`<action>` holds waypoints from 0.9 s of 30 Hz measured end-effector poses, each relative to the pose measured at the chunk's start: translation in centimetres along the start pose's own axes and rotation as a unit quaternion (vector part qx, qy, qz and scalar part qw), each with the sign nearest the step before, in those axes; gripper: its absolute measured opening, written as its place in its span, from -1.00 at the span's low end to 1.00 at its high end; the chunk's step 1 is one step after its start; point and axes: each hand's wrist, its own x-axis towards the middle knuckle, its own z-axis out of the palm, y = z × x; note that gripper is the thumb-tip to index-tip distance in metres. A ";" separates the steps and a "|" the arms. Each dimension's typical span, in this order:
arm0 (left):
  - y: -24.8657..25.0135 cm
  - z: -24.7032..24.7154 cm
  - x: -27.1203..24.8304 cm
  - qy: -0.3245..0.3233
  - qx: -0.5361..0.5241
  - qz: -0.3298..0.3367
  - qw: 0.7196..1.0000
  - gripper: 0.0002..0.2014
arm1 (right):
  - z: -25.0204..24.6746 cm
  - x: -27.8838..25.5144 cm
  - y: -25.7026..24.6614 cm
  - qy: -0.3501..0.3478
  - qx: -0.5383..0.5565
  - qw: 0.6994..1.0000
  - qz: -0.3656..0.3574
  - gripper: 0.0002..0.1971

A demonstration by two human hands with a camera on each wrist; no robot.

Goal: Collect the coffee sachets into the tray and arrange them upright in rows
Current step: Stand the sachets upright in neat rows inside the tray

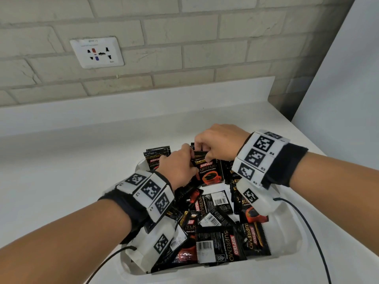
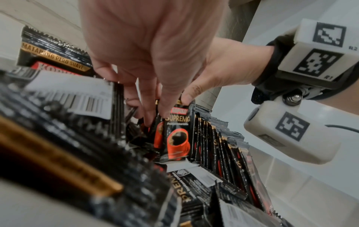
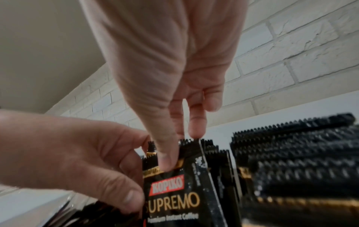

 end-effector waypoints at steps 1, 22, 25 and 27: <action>0.0 0.0 0.1 -0.007 0.009 0.001 1.000 -0.71 | 0.3 0.1 0.0 -0.002 0.000 1.000 -0.001 -0.69; 0.4 0.6 -0.8 -0.169 0.275 0.077 0.943 -0.57 | 2.0 -0.1 0.4 0.028 -0.121 0.992 -0.039 -0.68; 0.5 0.8 -0.8 -0.182 0.329 0.077 0.924 -0.59 | 1.7 0.1 0.2 0.026 -0.118 0.992 -0.037 -0.70; 0.5 0.8 -0.9 -0.189 0.348 0.075 0.915 -0.59 | 1.8 0.2 0.0 0.027 -0.112 0.993 -0.037 -0.69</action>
